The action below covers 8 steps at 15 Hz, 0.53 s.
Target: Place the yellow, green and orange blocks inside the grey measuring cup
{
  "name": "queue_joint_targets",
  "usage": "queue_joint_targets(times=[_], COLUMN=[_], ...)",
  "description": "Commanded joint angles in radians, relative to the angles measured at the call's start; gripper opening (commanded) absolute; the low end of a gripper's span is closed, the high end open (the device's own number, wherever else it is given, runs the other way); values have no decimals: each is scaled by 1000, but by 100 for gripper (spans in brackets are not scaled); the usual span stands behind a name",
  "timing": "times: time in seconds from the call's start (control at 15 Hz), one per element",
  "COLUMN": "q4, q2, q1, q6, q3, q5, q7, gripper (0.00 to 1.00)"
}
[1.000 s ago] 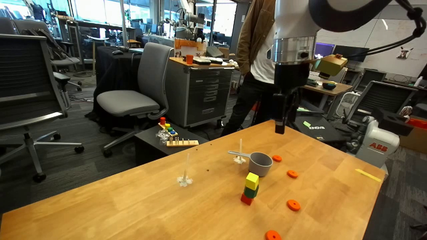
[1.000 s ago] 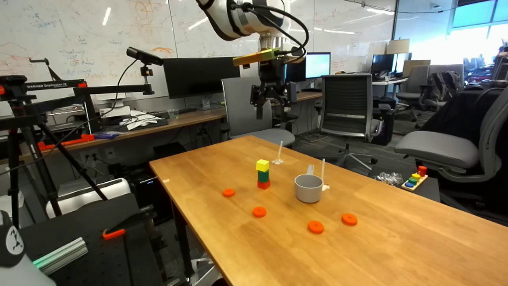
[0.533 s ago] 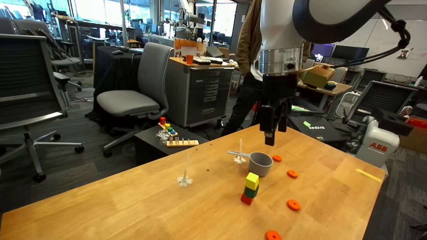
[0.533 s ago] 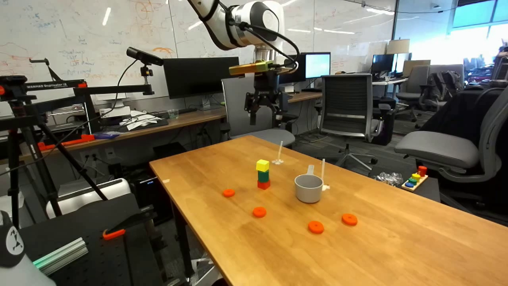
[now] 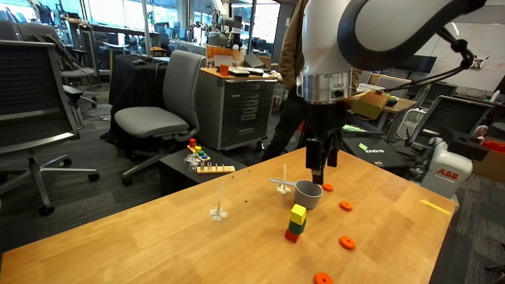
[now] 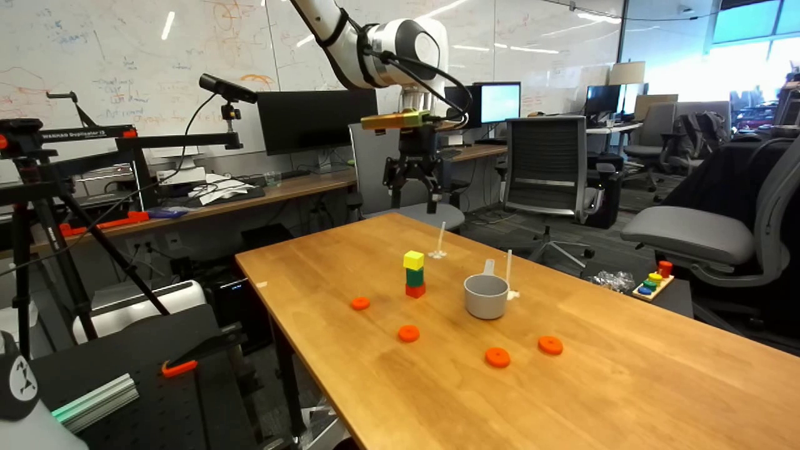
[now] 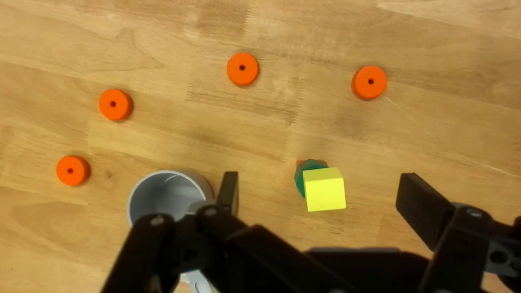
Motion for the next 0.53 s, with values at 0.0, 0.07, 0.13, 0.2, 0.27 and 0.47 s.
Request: queue_joint_targets(times=[0.0, 0.07, 0.13, 0.2, 0.27, 0.47], q4=[54, 60, 66, 77, 84, 110], q2=[79, 95, 112, 130, 146, 187], q1=[18, 19, 19, 22, 20, 23], q6=[-6, -10, -12, -19, -22, -30], q3=[-13, -15, -17, -19, -19, -23], q5=[-7, -7, -8, -12, -11, -20], q7=[-16, -16, -18, -18, -25, -37], gripper=[100, 100, 100, 100, 100, 100])
